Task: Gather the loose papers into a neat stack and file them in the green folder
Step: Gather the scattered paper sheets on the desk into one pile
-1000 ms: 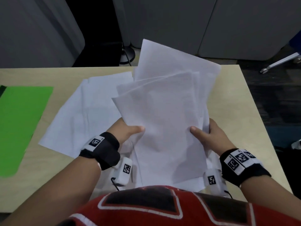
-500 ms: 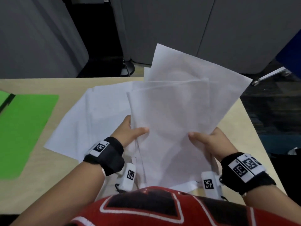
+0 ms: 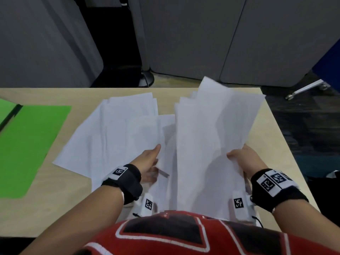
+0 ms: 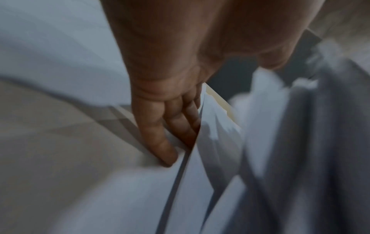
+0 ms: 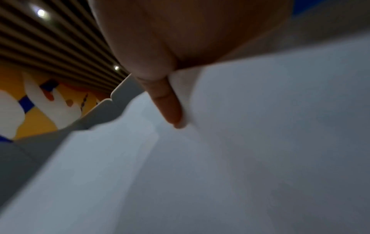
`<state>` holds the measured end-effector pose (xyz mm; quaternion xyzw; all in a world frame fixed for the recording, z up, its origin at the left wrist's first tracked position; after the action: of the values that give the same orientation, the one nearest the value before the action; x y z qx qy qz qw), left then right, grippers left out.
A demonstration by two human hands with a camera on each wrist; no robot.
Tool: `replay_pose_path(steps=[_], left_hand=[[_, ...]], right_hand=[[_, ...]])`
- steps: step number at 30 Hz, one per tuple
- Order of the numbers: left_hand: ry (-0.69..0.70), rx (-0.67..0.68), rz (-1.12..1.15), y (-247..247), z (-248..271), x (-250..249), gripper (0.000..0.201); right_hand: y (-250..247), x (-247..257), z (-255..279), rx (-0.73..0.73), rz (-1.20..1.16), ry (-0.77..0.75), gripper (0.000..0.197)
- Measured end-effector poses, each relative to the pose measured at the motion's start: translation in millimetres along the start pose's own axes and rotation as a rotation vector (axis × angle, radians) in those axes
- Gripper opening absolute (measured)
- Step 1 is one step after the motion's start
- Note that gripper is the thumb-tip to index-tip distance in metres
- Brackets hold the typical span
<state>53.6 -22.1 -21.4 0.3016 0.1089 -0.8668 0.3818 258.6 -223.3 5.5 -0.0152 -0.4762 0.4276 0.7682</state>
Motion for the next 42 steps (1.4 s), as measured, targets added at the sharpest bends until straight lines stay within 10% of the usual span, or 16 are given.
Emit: replay_pose_path(steps=[3, 8, 14, 26, 32, 42], left_hand=[[-0.033, 0.015, -0.02, 6, -2, 0, 0.048], [-0.02, 0.052, -0.244, 12, -13, 14, 0.103], [0.365, 0.114, -0.107, 18, 2, -15, 0.039], [0.7, 0.363, -0.216, -5, 87, -80, 0.041], [0.887, 0.287, -0.169, 1, 115, -88, 0.028], [0.937, 0.182, -0.267, 9, 99, -70, 0.03]], right_hand=[[7, -8, -15, 0.011, 0.325, 0.035, 0.05], [16, -12, -20, 0.095, 0.086, 0.091, 0.043], [17, 8, -8, 0.185, -0.182, -0.054, 0.024], [-10, 40, 44, 0.126, -0.183, -0.477, 0.031], [-17, 50, 75, -0.088, -0.182, -0.621, 0.022], [-6, 44, 81, -0.017, -0.107, -0.796, 0.032]])
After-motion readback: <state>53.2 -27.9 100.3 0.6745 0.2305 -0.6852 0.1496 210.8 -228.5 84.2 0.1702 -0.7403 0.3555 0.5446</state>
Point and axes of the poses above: each hand's wrist, its own z-axis away from the middle knuckle, its own y-axis out of the palm, x = y × z, the point moved 1 cm from there along -z, towards the middle knuckle, and after that the axes turned 10 degrees about z, right-handed, at the moved point
